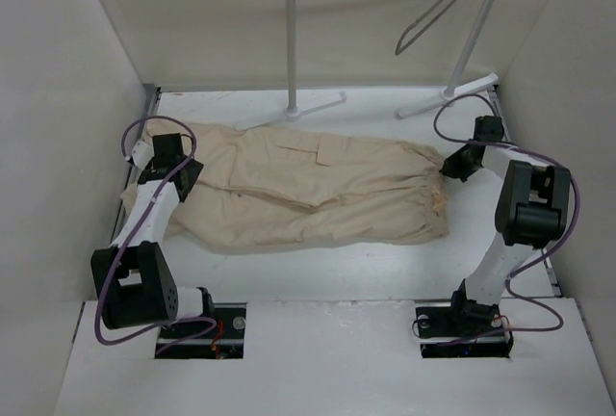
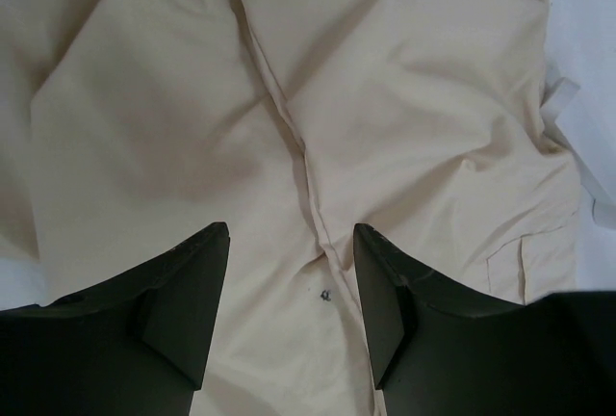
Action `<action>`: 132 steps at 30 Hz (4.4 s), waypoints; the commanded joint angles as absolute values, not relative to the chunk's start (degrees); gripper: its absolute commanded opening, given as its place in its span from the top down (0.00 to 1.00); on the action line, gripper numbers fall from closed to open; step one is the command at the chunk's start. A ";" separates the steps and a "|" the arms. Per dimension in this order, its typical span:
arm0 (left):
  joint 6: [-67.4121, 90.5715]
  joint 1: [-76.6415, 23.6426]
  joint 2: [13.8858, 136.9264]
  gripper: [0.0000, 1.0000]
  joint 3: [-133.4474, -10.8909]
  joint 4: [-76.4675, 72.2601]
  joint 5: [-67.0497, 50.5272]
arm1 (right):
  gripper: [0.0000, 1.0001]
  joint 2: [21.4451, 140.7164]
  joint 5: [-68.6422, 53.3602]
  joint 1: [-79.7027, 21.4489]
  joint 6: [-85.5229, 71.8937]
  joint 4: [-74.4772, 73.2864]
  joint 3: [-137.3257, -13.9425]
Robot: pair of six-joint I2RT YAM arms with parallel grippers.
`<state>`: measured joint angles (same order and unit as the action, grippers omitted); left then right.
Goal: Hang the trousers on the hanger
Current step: Flatten out the trousers at the center of the board.
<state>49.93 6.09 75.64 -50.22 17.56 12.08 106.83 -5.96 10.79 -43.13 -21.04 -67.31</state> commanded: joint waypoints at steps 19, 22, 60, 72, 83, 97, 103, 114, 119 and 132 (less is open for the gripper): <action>36.93 6.90 93.32 0.49 -70.12 22.14 18.46 | 0.31 98.11 6.85 13.15 -43.85 -23.30 -82.20; 32.27 5.76 99.56 0.50 -74.26 23.03 19.15 | 0.35 91.43 6.24 8.94 -45.00 -19.96 -74.21; 46.40 21.95 68.85 0.50 -47.22 25.21 19.77 | 0.66 65.13 -5.79 -23.33 -46.32 -14.06 -41.05; 63.97 16.22 42.36 0.55 -30.15 55.71 9.50 | 0.66 56.78 -6.41 -33.17 -44.65 -20.21 -37.53; 69.25 16.39 49.81 0.48 -23.82 41.69 6.24 | 0.53 58.36 -7.12 -35.37 -43.95 -19.51 -38.05; 65.75 15.69 44.40 0.98 -37.16 43.64 14.48 | 0.42 51.60 -4.13 -31.96 -44.82 -25.04 -37.44; 63.28 17.44 40.26 1.00 -42.27 56.42 21.53 | 0.40 49.66 -5.27 -27.47 -44.12 -26.01 -37.53; 47.56 21.06 46.23 0.99 -69.69 56.43 35.22 | 0.33 45.70 -3.17 -13.42 -47.90 -32.60 -36.83; 47.54 22.19 44.04 0.98 -60.15 53.45 33.85 | 0.31 45.70 1.13 -9.11 -48.86 -36.64 -36.65; 61.08 22.37 46.92 0.98 -55.90 45.81 18.99 | 0.71 59.13 8.08 6.81 -53.96 -37.19 -37.52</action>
<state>56.34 22.15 44.21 -54.06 50.72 22.55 54.98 6.76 5.74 -51.44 -39.22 -35.57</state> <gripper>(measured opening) 0.105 0.259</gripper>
